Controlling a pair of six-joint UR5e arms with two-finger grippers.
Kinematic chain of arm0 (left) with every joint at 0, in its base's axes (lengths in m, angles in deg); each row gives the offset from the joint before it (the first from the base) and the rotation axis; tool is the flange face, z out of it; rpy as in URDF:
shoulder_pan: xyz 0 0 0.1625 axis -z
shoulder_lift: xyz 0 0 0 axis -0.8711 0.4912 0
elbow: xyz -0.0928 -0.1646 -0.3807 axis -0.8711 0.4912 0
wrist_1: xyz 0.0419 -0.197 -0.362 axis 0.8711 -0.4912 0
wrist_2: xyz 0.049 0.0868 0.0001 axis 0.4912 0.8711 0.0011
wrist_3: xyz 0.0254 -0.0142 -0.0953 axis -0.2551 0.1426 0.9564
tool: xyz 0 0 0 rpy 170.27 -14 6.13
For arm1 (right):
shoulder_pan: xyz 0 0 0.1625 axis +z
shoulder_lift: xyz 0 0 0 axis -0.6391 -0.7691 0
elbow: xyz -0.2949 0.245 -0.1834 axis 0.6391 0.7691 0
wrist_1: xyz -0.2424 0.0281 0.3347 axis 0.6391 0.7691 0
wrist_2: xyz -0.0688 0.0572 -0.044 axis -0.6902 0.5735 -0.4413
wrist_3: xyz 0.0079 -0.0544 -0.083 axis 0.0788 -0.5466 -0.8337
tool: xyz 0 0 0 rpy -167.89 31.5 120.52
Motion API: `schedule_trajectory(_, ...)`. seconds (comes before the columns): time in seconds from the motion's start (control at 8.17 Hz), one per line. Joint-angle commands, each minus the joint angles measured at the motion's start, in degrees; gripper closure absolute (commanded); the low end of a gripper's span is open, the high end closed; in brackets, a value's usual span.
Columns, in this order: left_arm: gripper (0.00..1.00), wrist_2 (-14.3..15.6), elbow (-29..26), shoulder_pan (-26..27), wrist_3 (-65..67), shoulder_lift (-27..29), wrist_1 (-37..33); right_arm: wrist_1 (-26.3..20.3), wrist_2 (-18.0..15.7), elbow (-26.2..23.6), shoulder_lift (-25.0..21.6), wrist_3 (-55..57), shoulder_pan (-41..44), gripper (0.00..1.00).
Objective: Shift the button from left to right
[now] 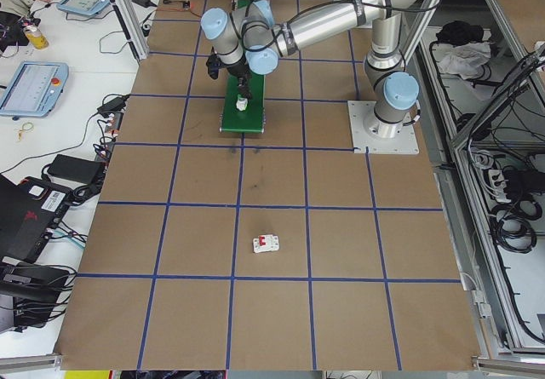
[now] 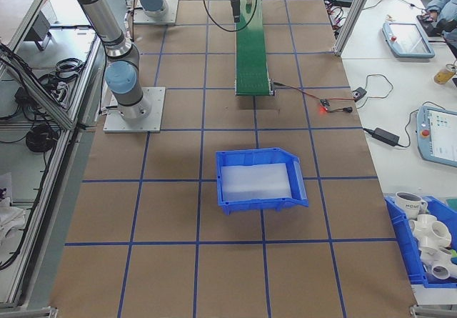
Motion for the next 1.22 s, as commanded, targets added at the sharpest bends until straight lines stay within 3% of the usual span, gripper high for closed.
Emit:
schedule_trajectory(0.0,0.0,-2.3,-0.1,2.1,4.2,-9.7,-7.3,3.4,0.3,0.0,2.0,-1.3,0.0,0.0)
schedule_trajectory(0.24,0.0,-1.2,-0.9,1.8,3.6,-11.3,-7.8,7.2,0.9,0.0,9.7,-0.3,0.0,0.0)
schedule_trajectory(0.49,0.0,1.7,-2.1,1.6,3.6,-10.8,-7.8,10.8,0.7,-0.2,13.8,-0.3,0.0,0.0)
schedule_trajectory(0.61,0.0,1.9,-2.2,1.6,3.6,-10.0,-7.4,11.0,0.9,-0.1,15.2,-0.3,-0.2,0.0)
schedule_trajectory(0.86,0.0,1.8,-2.1,1.7,3.6,-11.5,-7.8,22.9,0.7,-0.6,15.6,-0.1,-0.2,0.0)
schedule_trajectory(1.1,0.0,2.3,-1.5,1.7,3.5,-13.3,-8.1,23.1,0.0,-2.3,16.4,-0.3,-0.2,0.0)
